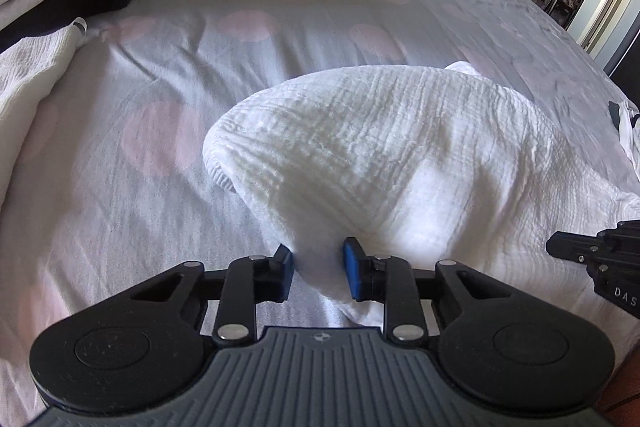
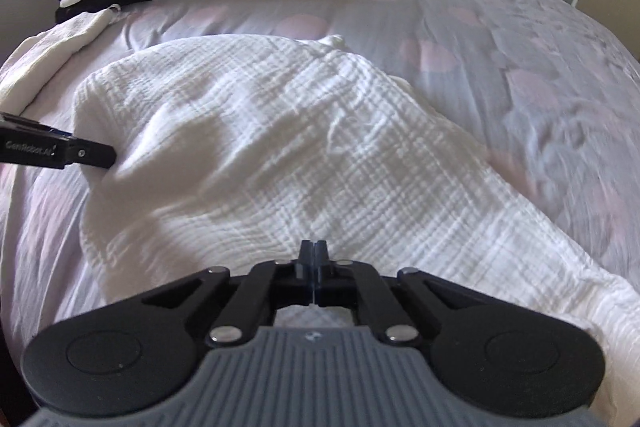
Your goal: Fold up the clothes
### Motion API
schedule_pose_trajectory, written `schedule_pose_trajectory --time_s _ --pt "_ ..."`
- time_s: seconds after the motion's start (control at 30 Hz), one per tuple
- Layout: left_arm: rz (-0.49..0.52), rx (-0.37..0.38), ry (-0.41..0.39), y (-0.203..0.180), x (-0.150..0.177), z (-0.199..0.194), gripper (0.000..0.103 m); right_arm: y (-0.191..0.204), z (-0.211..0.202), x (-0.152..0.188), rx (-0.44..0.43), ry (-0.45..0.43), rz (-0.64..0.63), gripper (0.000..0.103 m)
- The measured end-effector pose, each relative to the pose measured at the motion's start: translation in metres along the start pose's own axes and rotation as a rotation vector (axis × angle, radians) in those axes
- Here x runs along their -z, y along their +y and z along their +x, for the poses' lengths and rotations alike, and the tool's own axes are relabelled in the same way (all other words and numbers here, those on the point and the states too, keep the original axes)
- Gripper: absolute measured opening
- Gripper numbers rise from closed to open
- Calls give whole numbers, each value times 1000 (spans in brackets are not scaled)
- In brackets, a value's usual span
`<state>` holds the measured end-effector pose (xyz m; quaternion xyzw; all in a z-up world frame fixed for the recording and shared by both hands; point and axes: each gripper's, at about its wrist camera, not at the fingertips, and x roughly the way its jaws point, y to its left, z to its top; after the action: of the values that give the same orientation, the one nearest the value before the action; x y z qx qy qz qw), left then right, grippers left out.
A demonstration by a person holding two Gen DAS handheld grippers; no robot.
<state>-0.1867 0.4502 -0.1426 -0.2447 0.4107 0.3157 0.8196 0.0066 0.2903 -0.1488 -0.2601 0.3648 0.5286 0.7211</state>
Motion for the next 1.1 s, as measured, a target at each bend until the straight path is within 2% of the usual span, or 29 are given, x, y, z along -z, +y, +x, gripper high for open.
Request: schedule_pose_trajectory --time_s 0.1,0.23,0.37,0.47,0.53,0.6,0.63,0.67,0.7,0.83,0.9,1.0,1.1 --pt "28 -56 -14 -5 2 -9 24 13 -13 2 -42 -23 -8 0" --pt "53 -85 -7 -13 12 -21 24 39 -23 13 -102 9 -3 0" --pt "62 -73 -13 -20 19 -31 24 53 -27 26 -79 22 -17 1" --pt "70 -54 -35 -25 17 -34 24 48 -37 27 -58 1 -2 9" --pt "74 -40 -49 -28 16 -36 28 41 -44 25 -36 -15 8 16" --pt "79 -27 -63 -31 16 -39 42 29 -49 22 3 -31 11 37" --pt "82 -21 -71 -33 15 -40 49 20 -52 20 27 -39 19 40" --pt "84 -14 -78 -35 15 -41 62 11 -52 19 47 -42 37 43" --pt "86 -8 -85 -36 14 -42 66 0 -52 17 62 -42 63 46" --pt "113 -2 -93 -46 12 -40 68 -41 -46 11 86 -36 203 63" --pt "145 -28 -85 -52 10 -32 68 -53 -39 6 79 -33 245 65" --pt "182 -74 -84 -53 9 -24 68 -55 -34 -3 80 -52 223 66" --pt "181 -81 -68 -48 7 -18 68 -39 -34 -5 -13 -52 128 70"
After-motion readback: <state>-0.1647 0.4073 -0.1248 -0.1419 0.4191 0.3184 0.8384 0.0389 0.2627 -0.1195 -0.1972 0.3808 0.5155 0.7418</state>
